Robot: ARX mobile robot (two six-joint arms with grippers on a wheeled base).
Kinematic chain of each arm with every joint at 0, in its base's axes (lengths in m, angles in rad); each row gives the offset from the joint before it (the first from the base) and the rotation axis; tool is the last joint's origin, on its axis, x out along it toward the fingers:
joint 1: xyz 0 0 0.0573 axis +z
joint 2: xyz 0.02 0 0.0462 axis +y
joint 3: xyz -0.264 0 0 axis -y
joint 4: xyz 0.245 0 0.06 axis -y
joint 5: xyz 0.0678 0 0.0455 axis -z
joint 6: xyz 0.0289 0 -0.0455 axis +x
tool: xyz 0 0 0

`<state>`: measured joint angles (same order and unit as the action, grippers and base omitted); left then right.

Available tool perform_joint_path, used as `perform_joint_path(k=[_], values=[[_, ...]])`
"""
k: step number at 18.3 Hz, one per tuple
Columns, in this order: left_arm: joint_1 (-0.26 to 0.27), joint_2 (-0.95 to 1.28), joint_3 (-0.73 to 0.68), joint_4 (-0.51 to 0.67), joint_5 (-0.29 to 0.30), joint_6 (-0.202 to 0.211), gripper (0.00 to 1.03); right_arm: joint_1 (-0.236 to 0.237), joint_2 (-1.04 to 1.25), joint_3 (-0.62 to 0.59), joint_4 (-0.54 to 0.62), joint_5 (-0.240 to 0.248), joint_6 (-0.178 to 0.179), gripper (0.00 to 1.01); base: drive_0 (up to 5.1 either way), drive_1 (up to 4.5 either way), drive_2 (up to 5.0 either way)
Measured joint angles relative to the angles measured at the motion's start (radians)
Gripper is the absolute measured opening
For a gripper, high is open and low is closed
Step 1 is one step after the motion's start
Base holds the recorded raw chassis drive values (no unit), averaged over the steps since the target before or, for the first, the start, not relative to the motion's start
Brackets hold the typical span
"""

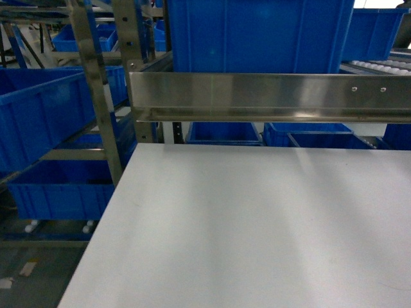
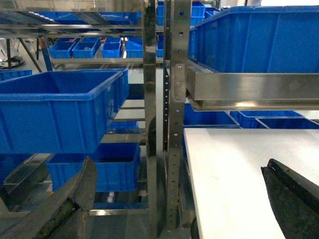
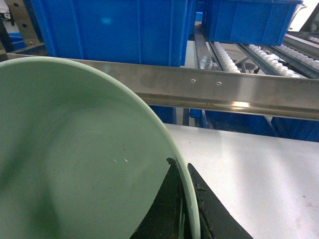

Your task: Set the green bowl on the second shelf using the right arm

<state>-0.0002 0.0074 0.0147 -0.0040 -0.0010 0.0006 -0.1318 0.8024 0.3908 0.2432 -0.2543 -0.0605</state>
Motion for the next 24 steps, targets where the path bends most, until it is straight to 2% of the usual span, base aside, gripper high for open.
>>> perform_joint_path(k=[24], values=[[0.0, 0.0, 0.0, 0.0, -0.001, 0.0, 0.98, 0.0, 0.0, 0.0, -0.001, 0.0, 0.0, 0.02, -5.0, 2.45, 2.4]])
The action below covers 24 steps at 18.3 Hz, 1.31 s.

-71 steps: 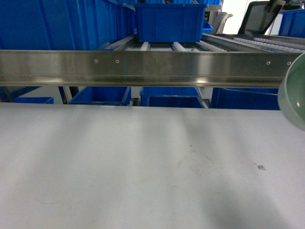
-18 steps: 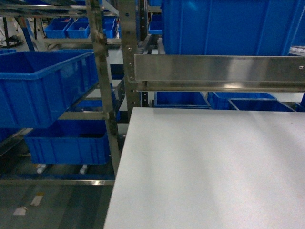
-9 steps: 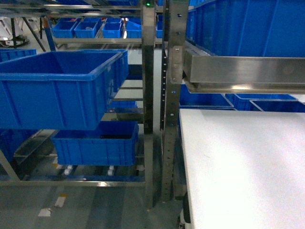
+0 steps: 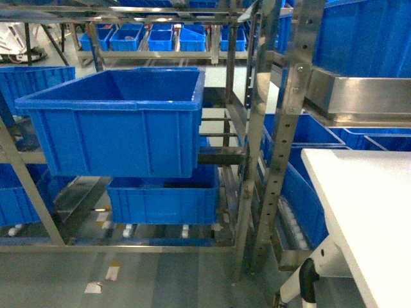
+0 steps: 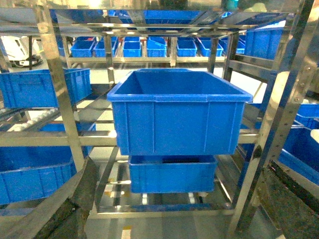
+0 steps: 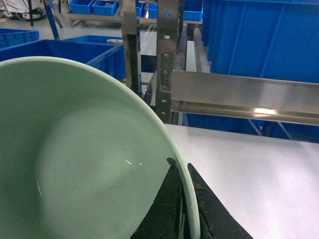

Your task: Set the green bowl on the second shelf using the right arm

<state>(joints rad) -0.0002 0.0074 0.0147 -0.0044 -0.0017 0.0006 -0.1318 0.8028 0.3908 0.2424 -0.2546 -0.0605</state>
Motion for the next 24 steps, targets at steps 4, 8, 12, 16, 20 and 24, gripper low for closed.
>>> perform_joint_path(k=[4, 8, 12, 16, 20, 24], values=[[0.0, 0.0, 0.0, 0.0, 0.001, 0.0, 0.98, 0.0, -0.001, 0.0, 0.001, 0.0, 0.0, 0.02, -4.9, 2.47, 2.5], [0.0, 0.0, 0.0, 0.0, 0.001, 0.0, 0.98, 0.0, -0.001, 0.0, 0.002, 0.0, 0.0, 0.02, -4.9, 2.47, 2.5], [0.0, 0.0, 0.0, -0.001, 0.001, 0.0, 0.98, 0.0, 0.0, 0.0, 0.0, 0.0, 0.0, 0.02, -4.9, 2.47, 2.5], [0.0, 0.0, 0.0, -0.002, 0.001, 0.0, 0.98, 0.0, 0.0, 0.0, 0.0, 0.0, 0.0, 0.02, -4.9, 2.47, 2.5], [0.0, 0.0, 0.0, -0.001, 0.001, 0.0, 0.98, 0.0, 0.0, 0.0, 0.0, 0.0, 0.0, 0.02, -4.9, 2.47, 2.5], [-0.001, 0.0, 0.0, 0.0, -0.003, 0.0, 0.98, 0.0, -0.001, 0.0, 0.001, 0.0, 0.0, 0.02, -4.9, 2.47, 2.5]])
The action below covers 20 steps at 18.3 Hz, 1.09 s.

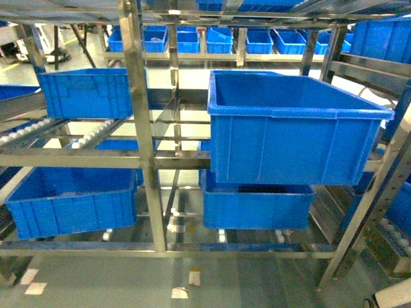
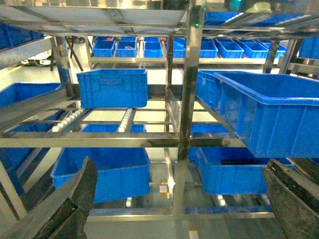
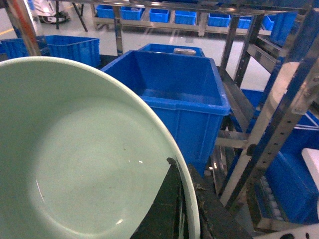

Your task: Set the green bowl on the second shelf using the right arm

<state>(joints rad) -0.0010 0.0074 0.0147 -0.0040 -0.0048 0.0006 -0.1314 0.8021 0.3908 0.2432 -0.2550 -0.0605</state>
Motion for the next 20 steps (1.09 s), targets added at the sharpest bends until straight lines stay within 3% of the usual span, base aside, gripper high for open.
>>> perform_joint_path(k=[2, 20], values=[[0.0, 0.0, 0.0, 0.001, 0.001, 0.0, 0.98, -0.001, 0.001, 0.0, -0.004, -0.003, 0.0, 0.02, -4.9, 2.47, 2.5], [0.0, 0.0, 0.0, 0.002, 0.003, 0.0, 0.98, 0.0, -0.001, 0.0, -0.003, -0.003, 0.0, 0.02, 0.0, 4.2, -4.3]])
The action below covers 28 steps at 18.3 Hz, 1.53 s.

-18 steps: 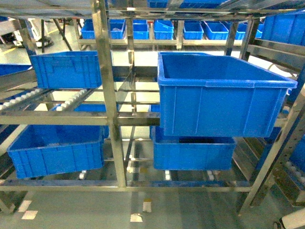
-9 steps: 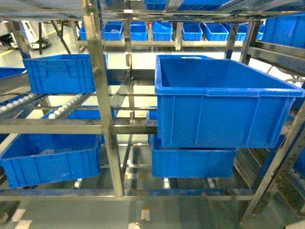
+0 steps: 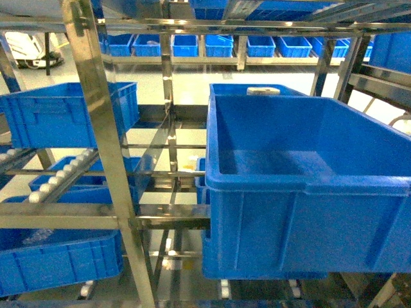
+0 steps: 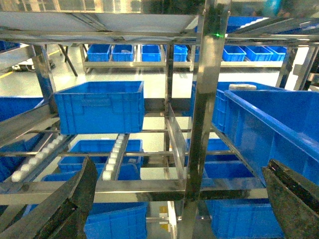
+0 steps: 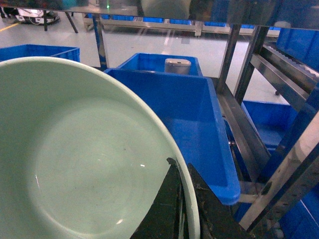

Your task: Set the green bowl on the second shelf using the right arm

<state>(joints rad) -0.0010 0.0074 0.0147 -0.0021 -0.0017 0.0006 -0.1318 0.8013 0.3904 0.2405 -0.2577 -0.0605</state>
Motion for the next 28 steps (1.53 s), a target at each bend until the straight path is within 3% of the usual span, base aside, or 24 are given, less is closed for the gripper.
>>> perform_joint_path(k=[10, 12, 17, 19, 22, 28], values=[[0.0, 0.0, 0.0, -0.003, 0.001, 0.0, 0.98, 0.0, 0.007, 0.0, 0.0, -0.001, 0.0, 0.02, 0.0, 4.33, -4.3], [0.0, 0.0, 0.0, -0.003, 0.001, 0.0, 0.98, 0.001, 0.065, -0.022, 0.041, -0.027, -0.005, 0.02, 0.0, 4.33, -4.3], [0.0, 0.0, 0.0, -0.003, 0.001, 0.0, 0.98, 0.09, 0.295, -0.051, 0.233, -0.008, -0.024, 0.02, 0.0, 4.33, -4.3], [0.0, 0.0, 0.0, -0.003, 0.001, 0.0, 0.98, 0.135, 0.497, 0.006, 0.309, 0.0, -0.036, 0.02, 0.0, 4.33, -4.3], [0.0, 0.0, 0.0, -0.003, 0.001, 0.0, 0.98, 0.152, 0.744, 0.139, 0.387, 0.037, -0.042, 0.02, 0.0, 4.33, -4.3], [0.0, 0.0, 0.0, -0.003, 0.001, 0.0, 0.98, 0.153, 1.146, 0.476, 0.291, 0.069, -0.038, 0.02, 0.0, 4.33, -4.3]])
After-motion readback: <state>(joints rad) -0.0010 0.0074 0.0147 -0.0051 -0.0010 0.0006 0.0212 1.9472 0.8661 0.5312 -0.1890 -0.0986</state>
